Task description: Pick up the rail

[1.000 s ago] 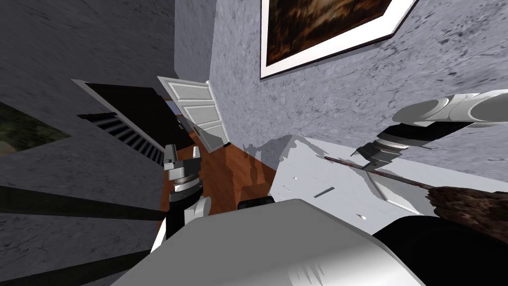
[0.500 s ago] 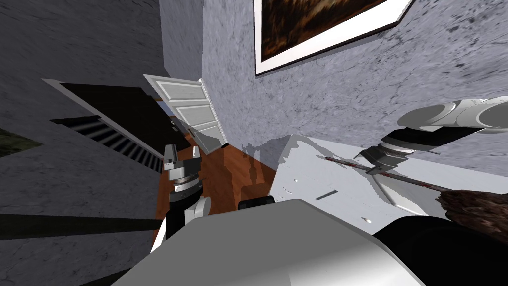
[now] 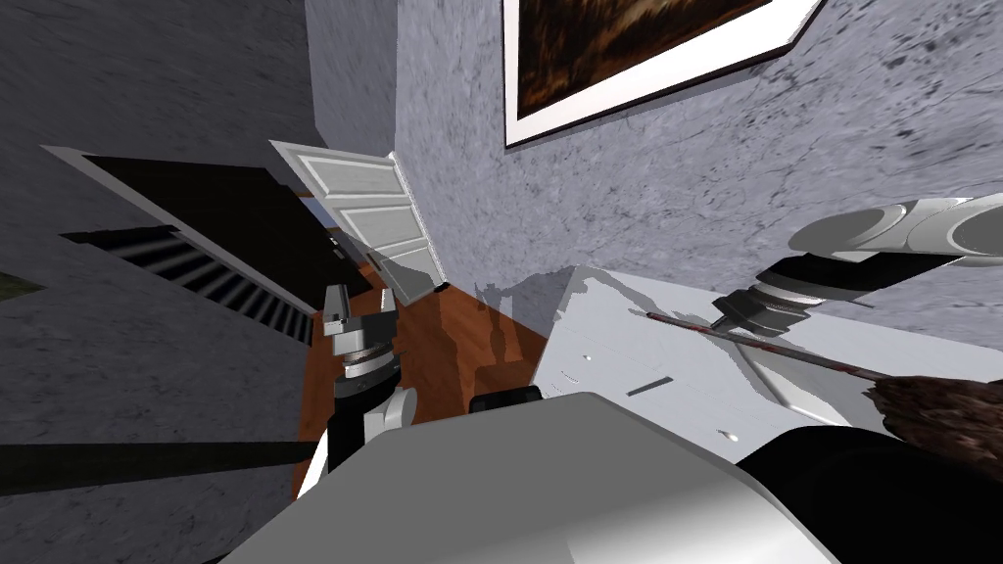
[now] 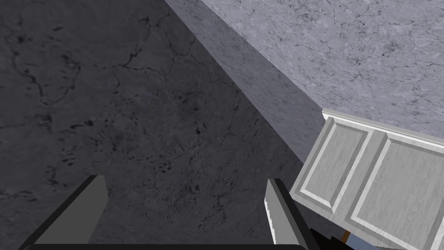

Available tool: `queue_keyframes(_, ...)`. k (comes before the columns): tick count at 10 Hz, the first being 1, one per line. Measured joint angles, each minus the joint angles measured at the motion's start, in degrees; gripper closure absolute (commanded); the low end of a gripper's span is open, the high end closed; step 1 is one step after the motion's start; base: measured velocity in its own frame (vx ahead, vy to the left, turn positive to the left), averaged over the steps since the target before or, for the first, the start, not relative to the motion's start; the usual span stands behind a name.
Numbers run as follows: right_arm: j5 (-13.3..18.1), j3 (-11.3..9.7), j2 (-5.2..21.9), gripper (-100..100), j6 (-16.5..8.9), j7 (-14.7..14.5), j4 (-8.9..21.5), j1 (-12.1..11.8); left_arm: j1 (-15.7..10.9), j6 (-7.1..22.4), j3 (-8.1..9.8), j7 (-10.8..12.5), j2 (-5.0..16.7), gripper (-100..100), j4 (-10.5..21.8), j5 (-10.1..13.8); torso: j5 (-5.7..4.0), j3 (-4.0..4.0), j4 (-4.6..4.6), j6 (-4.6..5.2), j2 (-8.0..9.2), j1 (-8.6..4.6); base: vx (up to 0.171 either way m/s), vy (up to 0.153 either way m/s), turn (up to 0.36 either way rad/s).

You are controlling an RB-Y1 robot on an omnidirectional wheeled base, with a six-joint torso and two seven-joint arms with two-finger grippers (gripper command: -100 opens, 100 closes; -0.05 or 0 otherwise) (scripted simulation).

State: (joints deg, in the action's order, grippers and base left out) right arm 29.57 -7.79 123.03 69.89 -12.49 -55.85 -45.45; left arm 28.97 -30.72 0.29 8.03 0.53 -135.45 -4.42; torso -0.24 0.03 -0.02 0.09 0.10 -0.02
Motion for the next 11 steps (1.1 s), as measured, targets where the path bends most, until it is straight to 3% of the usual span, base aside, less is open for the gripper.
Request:
queue_keyframes(1, 0.00, 0.00, 0.00, 100, 0.00, 0.00, 0.00, 0.00, 0.00, 0.00, 0.00, 0.00, 0.00, 0, 0.00, 0.00, -0.01, -0.01, 0.00, 0.00, -0.02, -0.05, 0.000, 0.000, 0.000)
queue_keyframes(3, 0.00, 0.00, 0.00, -100, 0.00, 0.00, 0.00, 0.00, 0.00, 0.00, 0.00, 0.00, 0.00, 0, 0.00, 0.00, -0.02, -0.02, -0.01, 0.00, -0.03, -0.08, -0.034, 0.031, 0.098)
queue_keyframes(4, -0.68, -0.56, 1.19, -100, -0.06, 0.57, 0.76, 2.23, -0.01, 0.00, -0.01, 0.00, 0.00, 0, 0.00, 0.00, 0.06, 0.04, 0.01, -0.09, 0.10, 0.16, -0.083, 0.067, 0.125)
queue_keyframes(7, -4.05, 2.19, 3.19, -100, -0.70, 1.48, 3.45, 0.92, -0.01, 0.00, -0.01, 0.00, 0.00, 0, 0.00, 0.00, 0.05, 0.14, 0.06, -0.03, 0.25, 0.16, -0.085, 0.050, 0.108)
queue_keyframes(9, -6.23, 1.76, 4.40, -100, -0.72, 2.93, 3.90, 2.30, -0.01, 0.00, 0.00, 0.00, 0.00, 0, 0.00, 0.00, 0.05, 0.17, 0.08, 0.00, 0.29, 0.14, -0.080, 0.043, 0.076)
queue_keyframes(10, -7.68, 2.35, 4.90, -100, -0.42, 3.30, 4.76, 1.59, -0.01, 0.00, 0.00, 0.00, 0.00, 0, 0.00, 0.00, 0.03, 0.16, 0.07, 0.01, 0.27, 0.10, -0.068, 0.036, 0.069)
queue_keyframes(11, -8.51, 1.40, 5.28, -100, -0.21, 4.00, 4.60, 3.10, -0.01, 0.00, 0.00, 0.00, 0.00, 0, 0.00, 0.00, 0.03, 0.16, 0.07, 0.02, 0.25, 0.08, -0.068, 0.030, 0.066)
